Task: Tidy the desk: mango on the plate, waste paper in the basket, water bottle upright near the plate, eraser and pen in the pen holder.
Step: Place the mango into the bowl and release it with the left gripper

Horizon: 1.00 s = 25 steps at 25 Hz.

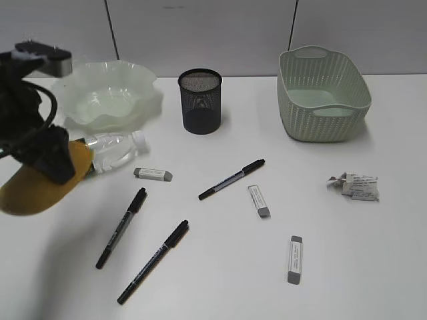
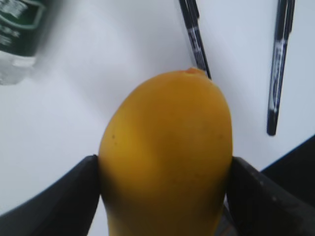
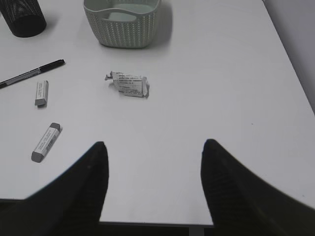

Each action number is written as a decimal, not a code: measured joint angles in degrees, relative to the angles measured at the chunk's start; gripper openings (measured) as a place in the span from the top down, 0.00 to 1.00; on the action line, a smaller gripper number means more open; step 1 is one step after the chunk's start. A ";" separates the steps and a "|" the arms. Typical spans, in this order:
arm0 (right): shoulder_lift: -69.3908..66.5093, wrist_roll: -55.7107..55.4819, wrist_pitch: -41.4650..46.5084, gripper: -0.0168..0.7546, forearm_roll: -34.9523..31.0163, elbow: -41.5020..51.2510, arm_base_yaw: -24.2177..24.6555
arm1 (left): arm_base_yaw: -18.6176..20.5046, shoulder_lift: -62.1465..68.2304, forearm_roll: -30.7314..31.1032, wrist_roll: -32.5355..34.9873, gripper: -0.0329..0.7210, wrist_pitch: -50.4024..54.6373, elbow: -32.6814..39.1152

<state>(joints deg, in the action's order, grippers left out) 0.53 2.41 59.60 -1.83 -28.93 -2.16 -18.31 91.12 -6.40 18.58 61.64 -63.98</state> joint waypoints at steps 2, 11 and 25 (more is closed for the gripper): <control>0.00 0.00 0.00 0.36 0.00 0.00 0.00 | 0.29 -0.83 -0.07 -2.92 0.19 -2.78 -1.80; 0.00 0.00 0.00 0.36 0.00 0.00 0.00 | 4.16 6.90 0.50 -11.64 0.19 -11.67 -18.94; 0.00 0.00 0.00 0.36 0.00 0.00 0.00 | 7.03 25.45 0.15 -13.41 0.19 -37.84 -31.13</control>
<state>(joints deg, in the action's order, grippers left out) 0.53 2.41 59.60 -1.83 -28.93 -2.16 -11.29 116.57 -6.25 5.17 23.80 -95.11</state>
